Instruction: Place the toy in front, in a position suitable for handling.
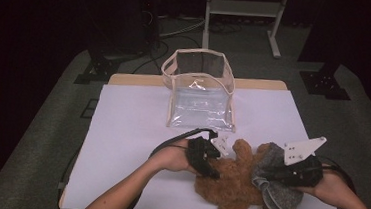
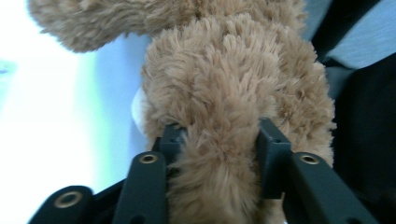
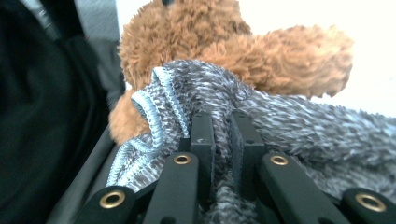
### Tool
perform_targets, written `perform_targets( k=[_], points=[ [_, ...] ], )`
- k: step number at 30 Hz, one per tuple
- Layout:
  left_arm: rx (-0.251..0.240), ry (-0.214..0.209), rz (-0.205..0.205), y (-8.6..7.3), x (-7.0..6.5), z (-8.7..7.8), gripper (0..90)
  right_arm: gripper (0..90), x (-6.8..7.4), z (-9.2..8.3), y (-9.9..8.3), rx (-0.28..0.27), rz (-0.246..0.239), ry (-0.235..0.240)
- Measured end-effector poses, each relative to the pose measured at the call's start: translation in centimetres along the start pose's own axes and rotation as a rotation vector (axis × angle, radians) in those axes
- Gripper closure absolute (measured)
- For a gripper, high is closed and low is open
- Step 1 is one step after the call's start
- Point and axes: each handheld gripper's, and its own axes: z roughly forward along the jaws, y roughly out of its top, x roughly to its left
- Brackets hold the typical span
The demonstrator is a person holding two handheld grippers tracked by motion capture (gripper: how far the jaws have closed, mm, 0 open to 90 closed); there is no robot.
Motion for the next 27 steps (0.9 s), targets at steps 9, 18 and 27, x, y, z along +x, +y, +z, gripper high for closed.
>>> perform_targets(
  k=[9, 18, 27],
  points=[
    [0.069, 0.158, 0.031, -0.9, 1.0, -3.7, 64.4, 80.6, -0.7, 2.0, 2.3, -0.029, -0.014, -0.023],
    [-0.002, 0.088, -0.044, -3.8, 0.0, -3.4, 37.0, 81.1, 1.3, 4.8, 3.0, 0.017, -0.07, 0.016],
    [0.018, 0.131, 0.032, -4.0, -2.8, -2.7, 46.2, 80.6, 1.4, 3.5, 4.8, 0.019, -0.118, 0.028]
  ],
)
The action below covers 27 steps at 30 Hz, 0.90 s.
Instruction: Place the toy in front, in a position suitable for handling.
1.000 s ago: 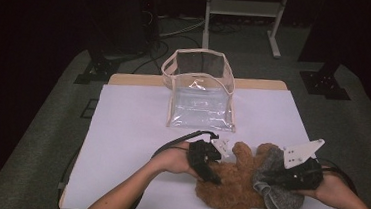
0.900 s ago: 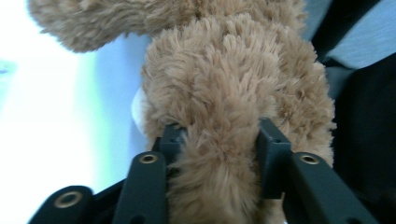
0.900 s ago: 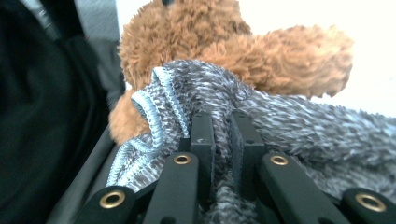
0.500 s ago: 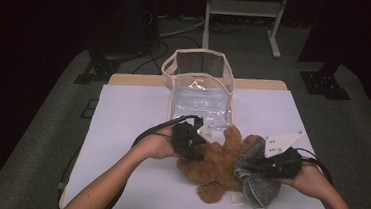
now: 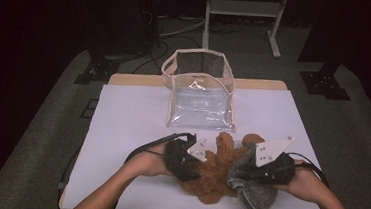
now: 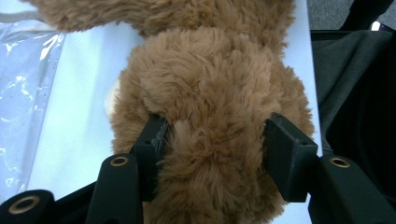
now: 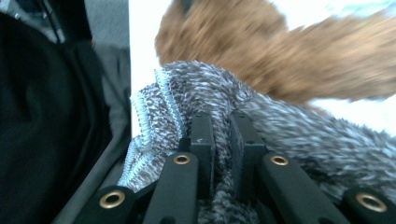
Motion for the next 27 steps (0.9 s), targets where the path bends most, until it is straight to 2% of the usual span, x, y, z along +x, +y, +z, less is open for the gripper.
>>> perform_targets(
  k=[3, 6, 9, 11, 13, 16, 19, 23, 27],
  points=[
    [-0.002, 0.0, 0.013, -0.1, -0.5, 0.0, 46.7, 80.6, -1.1, -0.4, 0.7, -0.025, 0.006, -0.019],
    [0.003, 0.003, 0.026, -0.2, -0.7, -0.1, 46.6, 80.7, -2.1, -0.2, 0.7, -0.002, 0.015, -0.024],
    [-0.009, -0.002, 0.017, -0.3, -0.6, -0.2, 46.2, 80.9, -2.3, 0.0, -0.2, 0.025, 0.044, -0.013],
    [-0.02, -0.001, 0.002, -0.3, -0.5, -0.3, 44.0, 81.2, -2.0, 0.2, -0.9, 0.024, 0.057, -0.003],
    [-0.029, 0.015, -0.013, -0.1, -0.2, -0.5, 37.9, 81.6, -1.4, 0.4, -1.6, 0.006, 0.077, 0.012],
    [-0.037, 0.005, -0.02, 0.3, -0.2, -0.5, 33.6, 81.8, -0.6, 0.8, -2.5, -0.016, 0.091, 0.03],
    [-0.032, -0.007, -0.019, 0.6, -0.2, -0.2, 33.7, 81.8, 0.4, 0.9, -2.5, -0.004, 0.07, 0.03],
    [-0.007, -0.006, 0.013, 0.9, -0.6, 0.4, 42.1, 81.5, 1.2, 1.3, -1.2, 0.031, 0.019, 0.027],
    [-0.02, -0.009, 0.019, 0.4, -0.8, 0.4, 48.2, 81.5, 1.1, 1.3, -0.6, 0.035, 0.01, 0.025]
  ],
)
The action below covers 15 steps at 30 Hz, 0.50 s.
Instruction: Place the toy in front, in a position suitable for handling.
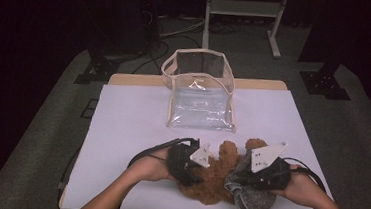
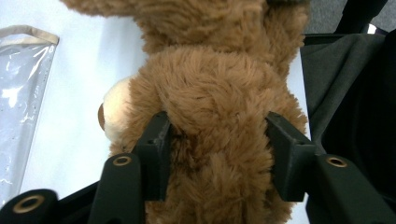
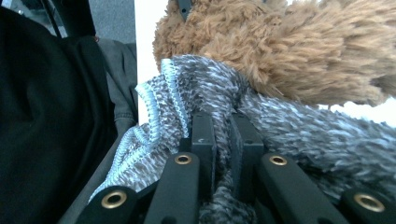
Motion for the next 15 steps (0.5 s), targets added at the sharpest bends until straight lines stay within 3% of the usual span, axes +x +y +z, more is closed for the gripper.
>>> perform_targets(
  k=[5, 10, 12, 15],
  points=[
    [-0.014, 0.002, -0.009, -0.4, -0.1, 0.0, 49.4, 81.4, -0.3, -2.2, -1.3, -0.002, 0.022, -0.021],
    [-0.001, 0.003, -0.002, -0.3, -0.1, 0.0, 49.1, 81.3, -0.6, -4.2, -3.7, 0.022, 0.086, -0.064],
    [0.005, 0.002, 0.0, -0.1, -0.1, 0.0, 49.0, 81.2, -0.7, -4.4, -3.8, 0.018, 0.085, -0.069],
    [0.0, 0.0, -0.01, -0.1, -0.2, 0.0, 49.0, 81.1, -1.0, -3.8, -2.5, -0.016, 0.054, -0.063]
  ],
)
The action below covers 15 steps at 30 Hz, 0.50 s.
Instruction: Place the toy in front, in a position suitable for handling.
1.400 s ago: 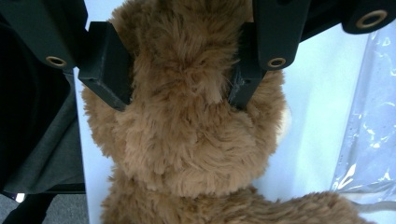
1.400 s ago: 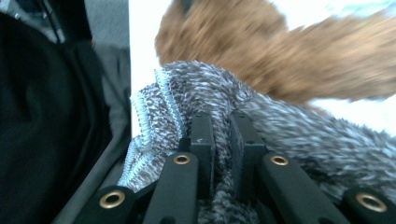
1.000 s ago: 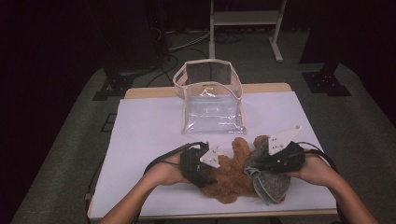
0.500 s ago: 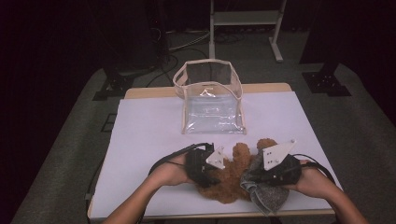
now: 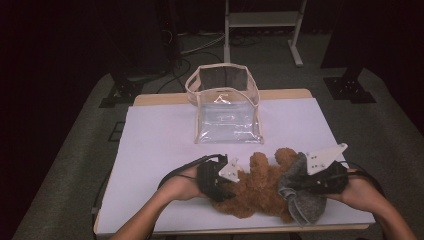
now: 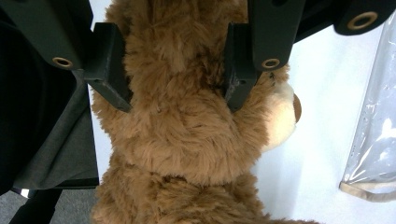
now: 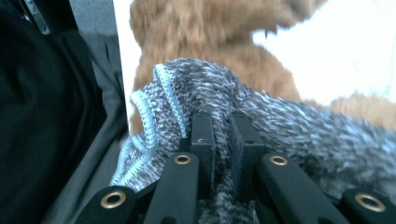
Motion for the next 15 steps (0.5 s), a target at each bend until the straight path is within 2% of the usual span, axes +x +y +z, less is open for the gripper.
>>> perform_targets(
  k=[3, 5, 9, 12, 15],
  points=[
    [0.004, -0.003, 0.0, -0.1, 0.1, -0.1, 49.0, 81.1, -0.3, 1.2, 1.5, -0.022, -0.026, 0.011],
    [-0.005, -0.006, -0.003, -0.2, 0.2, -0.1, 49.1, 81.2, -0.6, 1.5, 1.7, -0.032, -0.033, 0.027],
    [-0.014, -0.012, -0.004, -0.3, 0.3, -0.2, 49.2, 81.3, -0.5, 0.7, -0.2, -0.036, -0.002, 0.038],
    [-0.004, -0.009, -0.004, -0.1, 0.3, -0.1, 49.2, 81.3, -0.4, -0.1, -2.1, 0.001, 0.031, 0.037],
    [0.011, -0.005, 0.004, 0.1, 0.3, -0.2, 49.2, 80.9, -0.9, -0.8, -2.4, 0.007, 0.049, 0.03]
  ],
)
